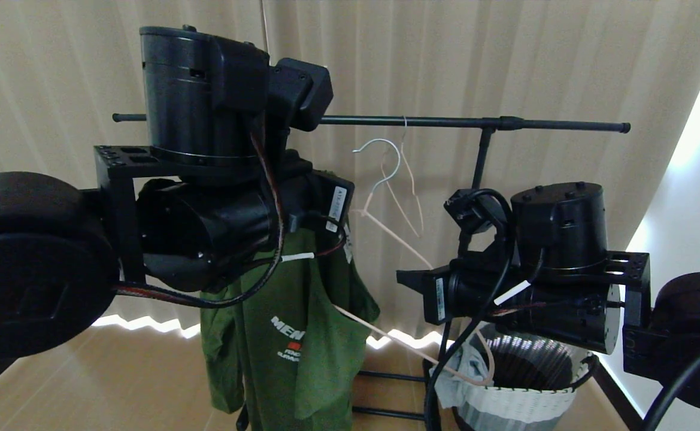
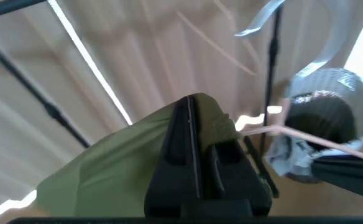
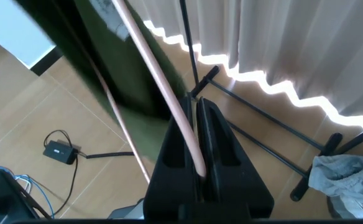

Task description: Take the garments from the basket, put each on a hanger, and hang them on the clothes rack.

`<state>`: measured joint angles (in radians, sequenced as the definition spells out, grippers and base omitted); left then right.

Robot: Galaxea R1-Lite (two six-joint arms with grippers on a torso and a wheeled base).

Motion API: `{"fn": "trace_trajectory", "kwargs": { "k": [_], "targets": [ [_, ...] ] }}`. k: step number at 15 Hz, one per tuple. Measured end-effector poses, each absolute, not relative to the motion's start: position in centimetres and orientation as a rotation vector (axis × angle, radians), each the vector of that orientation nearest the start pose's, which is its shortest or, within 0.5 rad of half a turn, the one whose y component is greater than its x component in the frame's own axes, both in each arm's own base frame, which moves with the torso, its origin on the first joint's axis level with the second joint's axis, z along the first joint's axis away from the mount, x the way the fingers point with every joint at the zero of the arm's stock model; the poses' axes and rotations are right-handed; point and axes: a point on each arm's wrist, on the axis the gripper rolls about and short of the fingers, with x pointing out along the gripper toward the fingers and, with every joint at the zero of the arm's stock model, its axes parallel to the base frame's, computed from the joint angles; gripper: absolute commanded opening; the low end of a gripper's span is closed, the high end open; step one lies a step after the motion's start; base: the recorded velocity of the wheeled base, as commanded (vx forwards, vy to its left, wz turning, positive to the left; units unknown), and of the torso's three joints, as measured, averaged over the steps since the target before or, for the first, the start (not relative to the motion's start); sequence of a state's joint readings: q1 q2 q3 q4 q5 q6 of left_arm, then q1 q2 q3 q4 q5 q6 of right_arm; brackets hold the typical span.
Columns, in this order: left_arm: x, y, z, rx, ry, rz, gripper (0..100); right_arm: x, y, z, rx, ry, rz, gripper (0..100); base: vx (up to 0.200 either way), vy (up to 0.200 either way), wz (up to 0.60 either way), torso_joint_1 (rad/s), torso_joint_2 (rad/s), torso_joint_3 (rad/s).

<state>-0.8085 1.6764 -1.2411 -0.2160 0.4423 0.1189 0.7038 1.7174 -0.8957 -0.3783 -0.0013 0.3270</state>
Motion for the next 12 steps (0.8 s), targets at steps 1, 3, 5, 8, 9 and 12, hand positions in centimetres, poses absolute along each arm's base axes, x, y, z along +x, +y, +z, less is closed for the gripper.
{"fn": "trace_trajectory", "kwargs": {
  "k": [1, 3, 5, 8, 9, 12],
  "targets": [
    [22.5, -22.7, 27.2, 0.241, 0.154, -0.417, 0, 23.7, 20.1, 17.6, 0.152, 0.532, 0.612, 0, 0.0, 0.0, 0.0, 0.0, 0.0, 0.0],
    [22.0, -22.9, 27.4, 0.236, 0.148, -0.457, 0, 23.7, 20.1, 17.6, 0.152, 0.531, 0.612, 0, 0.0, 0.0, 0.0, 0.0, 0.0, 0.0],
    [21.8, -22.8, 27.0, 0.248, 0.157, -0.464, 0, 23.7, 20.0, 17.7, 0.152, 0.527, 0.606, 0, 0.0, 0.0, 0.0, 0.0, 0.0, 0.0],
    [21.3, -22.4, 25.8, 0.278, 0.187, -0.478, 0, 23.6, 19.8, 18.1, 0.151, 0.507, 0.573, 0, 0.0, 0.0, 0.0, 0.0, 0.0, 0.0],
    [21.1, -22.1, 25.7, 0.288, 0.191, -0.494, 0, 23.5, 19.7, 18.3, 0.152, 0.499, 0.57, 0, 0.0, 0.0, 0.0, 0.0, 0.0, 0.0],
    [20.5, -21.4, 25.5, 0.31, 0.193, -0.523, 0, 23.3, 19.2, 19.1, 0.159, 0.471, 0.562, 0, 0.0, 0.0, 0.0, 0.0, 0.0, 0.0]
  ]
}}
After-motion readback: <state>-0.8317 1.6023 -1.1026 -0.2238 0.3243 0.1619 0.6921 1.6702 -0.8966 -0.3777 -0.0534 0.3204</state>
